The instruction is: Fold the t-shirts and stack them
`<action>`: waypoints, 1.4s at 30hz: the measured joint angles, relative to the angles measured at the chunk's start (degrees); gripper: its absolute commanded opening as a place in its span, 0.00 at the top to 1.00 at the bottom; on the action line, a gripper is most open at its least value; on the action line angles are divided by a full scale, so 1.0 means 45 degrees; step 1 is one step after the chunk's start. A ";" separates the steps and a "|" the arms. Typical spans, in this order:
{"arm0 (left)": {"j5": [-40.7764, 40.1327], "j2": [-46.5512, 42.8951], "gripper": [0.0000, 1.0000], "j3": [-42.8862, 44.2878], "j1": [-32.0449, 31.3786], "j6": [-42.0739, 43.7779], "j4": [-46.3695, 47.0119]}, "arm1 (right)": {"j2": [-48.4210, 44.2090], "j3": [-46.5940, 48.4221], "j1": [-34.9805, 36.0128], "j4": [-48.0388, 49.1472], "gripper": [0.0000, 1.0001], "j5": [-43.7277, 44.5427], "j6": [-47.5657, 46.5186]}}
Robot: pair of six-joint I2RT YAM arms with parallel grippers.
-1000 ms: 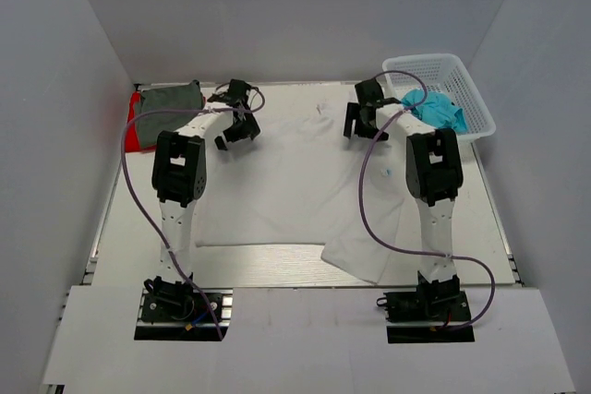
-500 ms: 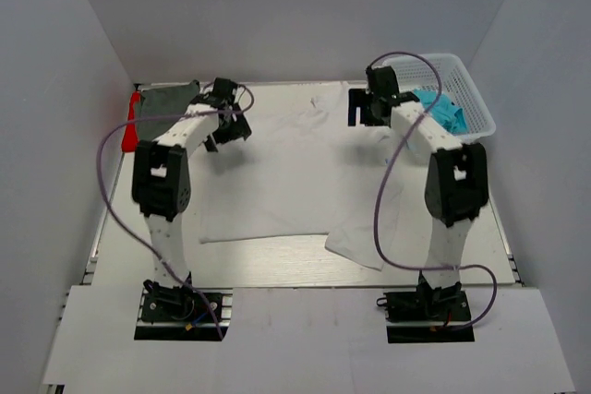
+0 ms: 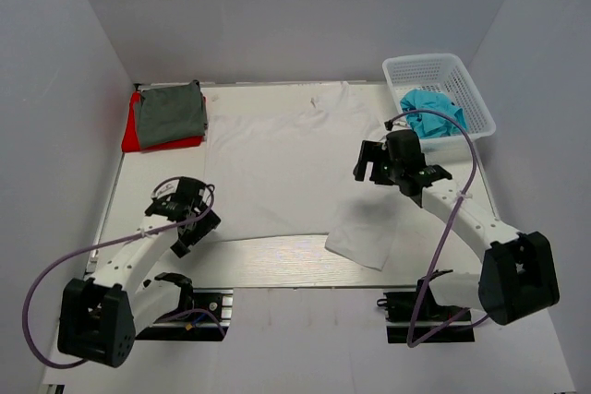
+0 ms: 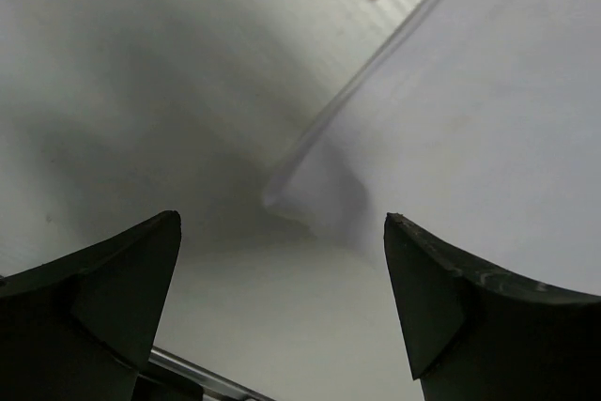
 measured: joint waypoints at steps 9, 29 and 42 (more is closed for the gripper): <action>-0.0573 -0.1185 0.30 -0.1015 0.0005 -0.0831 0.0287 | -0.2069 -0.0758 -0.0005 0.0253 0.10 -0.0656 0.0452; -0.0034 0.0010 1.00 -0.1511 0.0039 -0.0753 0.1370 | -0.3711 -0.2297 0.0869 -0.4609 0.12 -0.0058 0.1967; 0.0112 -0.0189 1.00 -0.1496 0.0034 -0.0787 0.1112 | -0.2812 -0.4265 0.2939 -0.5717 0.30 -0.1933 0.2909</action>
